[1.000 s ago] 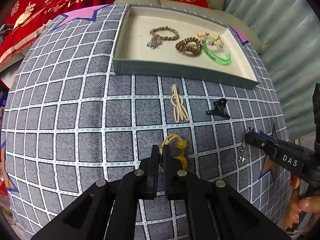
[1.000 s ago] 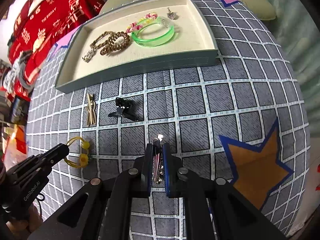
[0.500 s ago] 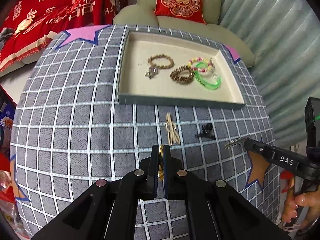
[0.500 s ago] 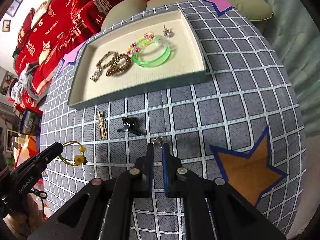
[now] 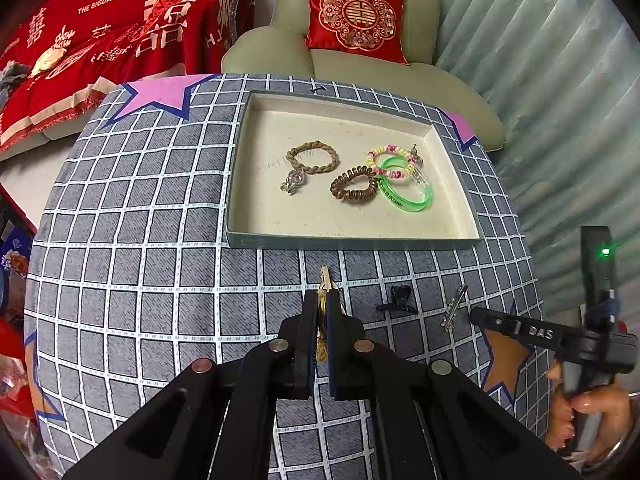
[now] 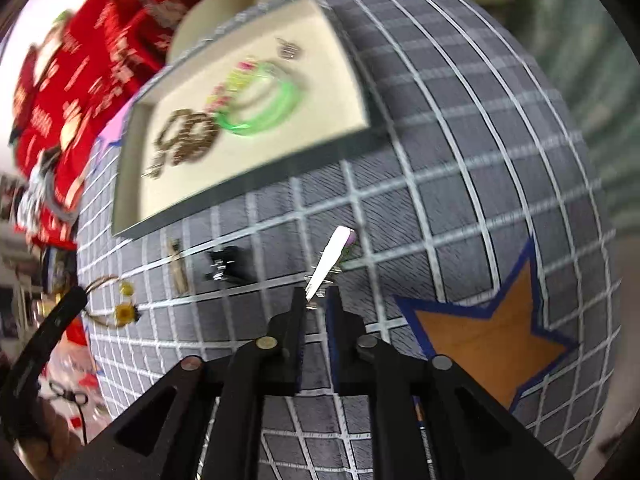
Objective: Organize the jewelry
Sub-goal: 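Carry the yellow hair tie and silver hair clip over the tray with both tools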
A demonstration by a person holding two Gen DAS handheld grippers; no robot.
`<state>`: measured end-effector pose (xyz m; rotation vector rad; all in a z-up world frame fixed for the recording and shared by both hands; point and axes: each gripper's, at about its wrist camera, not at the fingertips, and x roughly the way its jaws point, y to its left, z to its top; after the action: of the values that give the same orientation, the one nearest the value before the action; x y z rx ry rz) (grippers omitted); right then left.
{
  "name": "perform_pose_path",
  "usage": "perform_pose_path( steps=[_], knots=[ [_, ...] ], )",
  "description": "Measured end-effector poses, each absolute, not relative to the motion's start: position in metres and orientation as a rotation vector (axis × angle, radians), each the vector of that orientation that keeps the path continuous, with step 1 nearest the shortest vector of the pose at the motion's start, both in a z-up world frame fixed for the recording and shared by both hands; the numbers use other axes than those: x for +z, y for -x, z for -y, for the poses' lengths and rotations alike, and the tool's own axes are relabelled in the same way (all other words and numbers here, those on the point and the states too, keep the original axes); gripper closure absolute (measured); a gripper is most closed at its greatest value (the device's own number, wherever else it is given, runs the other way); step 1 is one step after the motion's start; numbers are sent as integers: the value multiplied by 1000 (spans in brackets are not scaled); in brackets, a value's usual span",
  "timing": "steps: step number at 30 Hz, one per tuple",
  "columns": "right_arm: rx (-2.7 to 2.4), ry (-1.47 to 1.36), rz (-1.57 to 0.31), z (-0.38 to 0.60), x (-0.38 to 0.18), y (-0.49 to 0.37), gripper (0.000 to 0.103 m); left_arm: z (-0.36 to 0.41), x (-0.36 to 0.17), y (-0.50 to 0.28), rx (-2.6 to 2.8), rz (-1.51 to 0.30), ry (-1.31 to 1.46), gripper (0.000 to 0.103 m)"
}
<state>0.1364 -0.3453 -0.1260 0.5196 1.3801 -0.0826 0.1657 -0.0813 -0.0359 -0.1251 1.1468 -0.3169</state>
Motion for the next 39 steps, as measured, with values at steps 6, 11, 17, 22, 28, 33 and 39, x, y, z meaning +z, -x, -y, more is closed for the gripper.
perform_pose_path(
  steps=[6,11,17,22,28,33,39],
  knots=[
    [-160,-482,-1348,336,-140,-149,59,83,-43,-164,-307,-1168,125,89],
    [-167,-330,-1360,321,-141,-159,88,83,-42,-163,-304,-1167,127,89],
    [-119,-397,-1311,338,-125,-153,89,80,-39,-166,-300,-1154,135,89],
    [-76,-432,-1271,349,-105,-155,91,79,-34,-173,-297,-1141,136,89],
    [-26,-456,-1209,357,-78,-170,91,87,-23,-188,-309,-1113,117,89],
    [4,-449,-1178,361,-65,-190,91,97,-14,-204,-317,-1082,103,89],
    [26,-425,-1170,363,-63,-216,91,104,-9,-225,-310,-1058,96,89]
  ],
)
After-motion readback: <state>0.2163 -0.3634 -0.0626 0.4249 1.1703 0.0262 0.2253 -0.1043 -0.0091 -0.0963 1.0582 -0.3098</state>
